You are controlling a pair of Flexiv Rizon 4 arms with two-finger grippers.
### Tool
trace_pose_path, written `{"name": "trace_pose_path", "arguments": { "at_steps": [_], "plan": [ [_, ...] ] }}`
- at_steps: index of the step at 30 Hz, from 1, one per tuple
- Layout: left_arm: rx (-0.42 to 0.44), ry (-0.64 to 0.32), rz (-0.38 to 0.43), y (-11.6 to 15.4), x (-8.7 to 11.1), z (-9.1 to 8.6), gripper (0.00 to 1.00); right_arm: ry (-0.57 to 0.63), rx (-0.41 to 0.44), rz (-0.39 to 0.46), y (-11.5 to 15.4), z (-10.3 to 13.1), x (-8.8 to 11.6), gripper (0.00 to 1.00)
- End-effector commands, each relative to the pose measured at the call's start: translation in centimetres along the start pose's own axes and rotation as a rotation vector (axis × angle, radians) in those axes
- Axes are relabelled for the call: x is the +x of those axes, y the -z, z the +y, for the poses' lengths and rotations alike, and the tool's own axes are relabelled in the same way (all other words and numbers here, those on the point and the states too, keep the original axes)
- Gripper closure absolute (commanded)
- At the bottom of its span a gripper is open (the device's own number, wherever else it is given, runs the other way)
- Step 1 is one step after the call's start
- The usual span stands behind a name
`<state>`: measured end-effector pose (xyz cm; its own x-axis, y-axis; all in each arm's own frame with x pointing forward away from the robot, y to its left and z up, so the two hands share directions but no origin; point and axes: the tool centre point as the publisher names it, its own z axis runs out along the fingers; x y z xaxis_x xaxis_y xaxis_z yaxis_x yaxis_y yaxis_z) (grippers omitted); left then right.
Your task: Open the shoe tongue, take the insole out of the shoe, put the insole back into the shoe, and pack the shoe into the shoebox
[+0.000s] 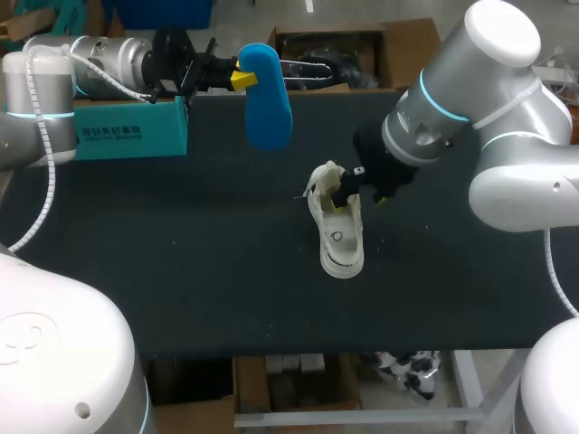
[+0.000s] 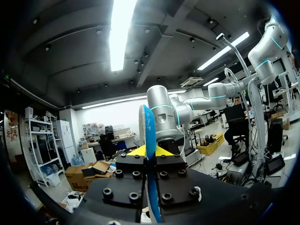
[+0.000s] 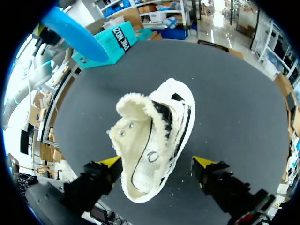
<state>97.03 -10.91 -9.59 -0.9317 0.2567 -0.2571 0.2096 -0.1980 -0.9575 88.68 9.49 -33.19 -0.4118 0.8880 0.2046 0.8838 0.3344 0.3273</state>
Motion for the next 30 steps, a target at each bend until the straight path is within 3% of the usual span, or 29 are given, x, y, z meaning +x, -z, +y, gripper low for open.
{"name": "trace_pose_path", "arguments": {
  "at_steps": [1, 7, 13, 18, 23, 30],
  "plan": [
    [0.001, 0.000, -0.001, 0.0, 0.0, 0.0, 1.00, 0.000, -0.003, -0.001, -0.1, 0.0, 0.0, 0.00],
    [-0.003, -0.003, -0.009, -0.2, 0.1, 0.3, 1.00, -0.013, -0.012, 0.028, 0.0, -0.1, -0.2, 0.00],
    [-0.005, -0.069, -0.016, -0.9, 0.8, -1.0, 1.00, -0.081, -0.010, 0.038, 1.5, -0.7, -0.9, 0.00],
    [-0.071, -0.168, 0.038, -2.2, 2.0, -2.2, 1.00, -0.209, 0.041, 0.029, 3.0, -1.1, -1.3, 0.00],
    [-0.111, -0.256, 0.078, -3.9, 3.6, -2.8, 1.00, -0.306, 0.059, 0.091, 5.0, -1.7, -0.8, 0.00],
    [-0.049, -0.256, 0.064, -5.7, 5.5, -2.9, 1.00, -0.445, 0.098, 0.152, 6.3, -3.9, 0.0, 0.00]
  ]
}}
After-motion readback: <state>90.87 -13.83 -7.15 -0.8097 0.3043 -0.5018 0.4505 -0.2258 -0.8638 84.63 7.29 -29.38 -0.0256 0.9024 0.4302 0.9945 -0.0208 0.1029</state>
